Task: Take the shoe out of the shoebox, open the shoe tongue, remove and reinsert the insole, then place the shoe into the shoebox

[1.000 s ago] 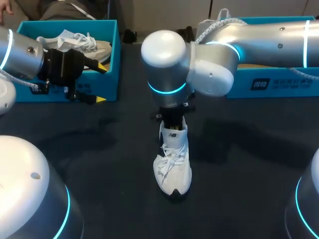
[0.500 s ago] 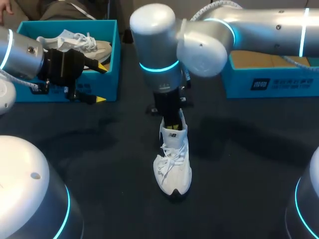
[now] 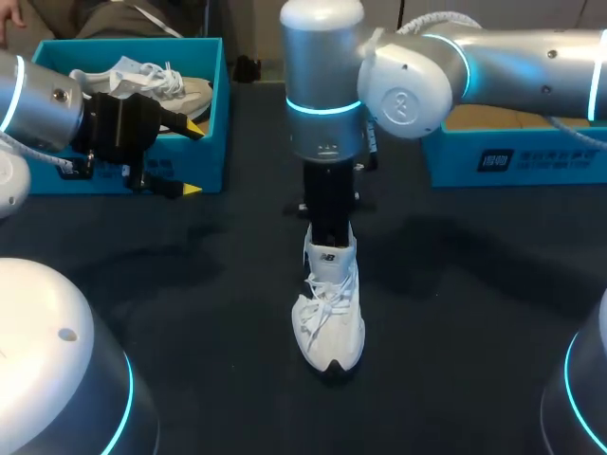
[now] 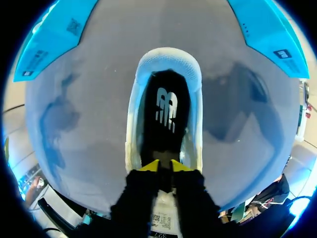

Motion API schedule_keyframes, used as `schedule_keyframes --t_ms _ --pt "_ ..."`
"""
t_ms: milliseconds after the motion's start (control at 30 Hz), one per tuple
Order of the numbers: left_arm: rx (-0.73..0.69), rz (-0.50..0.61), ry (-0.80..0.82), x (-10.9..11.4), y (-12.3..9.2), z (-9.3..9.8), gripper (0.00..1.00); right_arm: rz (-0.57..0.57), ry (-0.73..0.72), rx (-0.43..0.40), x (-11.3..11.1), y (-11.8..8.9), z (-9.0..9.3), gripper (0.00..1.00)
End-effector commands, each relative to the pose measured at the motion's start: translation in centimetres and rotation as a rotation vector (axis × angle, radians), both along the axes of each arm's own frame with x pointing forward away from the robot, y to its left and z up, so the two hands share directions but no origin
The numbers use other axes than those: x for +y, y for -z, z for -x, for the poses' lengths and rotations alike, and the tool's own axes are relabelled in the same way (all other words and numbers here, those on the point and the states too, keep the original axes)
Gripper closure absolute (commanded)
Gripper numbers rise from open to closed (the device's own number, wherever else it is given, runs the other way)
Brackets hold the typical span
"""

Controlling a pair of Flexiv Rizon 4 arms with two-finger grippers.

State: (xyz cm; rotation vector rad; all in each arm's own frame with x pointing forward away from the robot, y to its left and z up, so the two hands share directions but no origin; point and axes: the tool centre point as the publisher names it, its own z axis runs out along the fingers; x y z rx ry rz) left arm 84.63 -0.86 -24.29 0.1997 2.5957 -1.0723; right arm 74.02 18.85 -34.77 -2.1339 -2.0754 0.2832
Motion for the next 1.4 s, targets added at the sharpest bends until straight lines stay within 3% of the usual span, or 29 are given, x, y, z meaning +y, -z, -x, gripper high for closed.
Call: schedule_keyframes --t_ms 33,733,967,1400 --pt "0.001 -0.002 0.001 0.0 0.0 0.0 0.00 -0.024 -0.004 0.007 -0.2 0.1 0.0 0.00" --pt "0.001 -0.002 0.001 0.0 0.0 0.0 0.00 -0.068 -0.065 0.042 0.1 0.0 0.3 0.00" --pt "0.001 -0.002 0.001 0.0 0.0 0.0 0.00 -0.072 -0.065 0.056 0.2 -1.0 0.6 0.00" --pt "0.001 -0.002 0.001 0.0 0.0 0.0 0.00 -0.066 -0.047 0.087 0.1 -1.9 2.1 0.00"
